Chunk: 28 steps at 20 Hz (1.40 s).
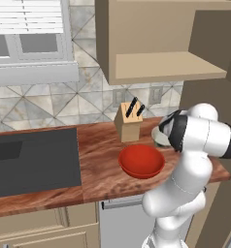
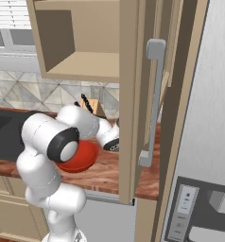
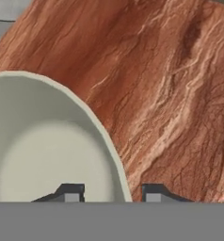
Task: Pick up the bowls on the counter and stack them on top of one another in the open cabinet. Place the smaller bowl on top of the larger bowl.
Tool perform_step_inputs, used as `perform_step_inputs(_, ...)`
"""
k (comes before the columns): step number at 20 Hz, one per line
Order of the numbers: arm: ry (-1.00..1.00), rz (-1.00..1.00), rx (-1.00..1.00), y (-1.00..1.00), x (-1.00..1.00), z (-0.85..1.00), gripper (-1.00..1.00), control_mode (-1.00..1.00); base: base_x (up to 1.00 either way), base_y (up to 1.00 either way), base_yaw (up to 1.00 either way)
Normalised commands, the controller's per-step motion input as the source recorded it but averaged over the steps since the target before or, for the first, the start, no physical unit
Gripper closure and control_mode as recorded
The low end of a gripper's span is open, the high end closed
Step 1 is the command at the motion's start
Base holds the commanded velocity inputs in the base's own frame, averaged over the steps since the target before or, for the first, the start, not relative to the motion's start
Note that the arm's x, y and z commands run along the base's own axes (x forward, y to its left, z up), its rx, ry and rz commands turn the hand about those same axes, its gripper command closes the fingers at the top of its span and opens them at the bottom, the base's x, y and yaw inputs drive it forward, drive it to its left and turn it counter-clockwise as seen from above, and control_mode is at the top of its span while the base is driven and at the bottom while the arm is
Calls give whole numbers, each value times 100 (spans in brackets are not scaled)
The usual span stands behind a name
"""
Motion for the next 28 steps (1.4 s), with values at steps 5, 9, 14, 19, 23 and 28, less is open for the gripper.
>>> perform_step_inputs(5,0,-2,0,34,-23,-2,100,-100,0,0,0)
perform_step_inputs(9,-5,-11,1,8,-46,21,100,-100,0,0,0)
perform_step_inputs(14,-3,-13,0,0,-57,75,100,-100,0,0,0)
perform_step_inputs(19,-4,-9,1,0,-64,100,100,-100,0,0,0)
perform_step_inputs(23,0,-2,13,0,-67,100,100,-100,0,0,0)
perform_step_inputs(28,0,0,26,1,-84,82,100,-100,0,0,0)
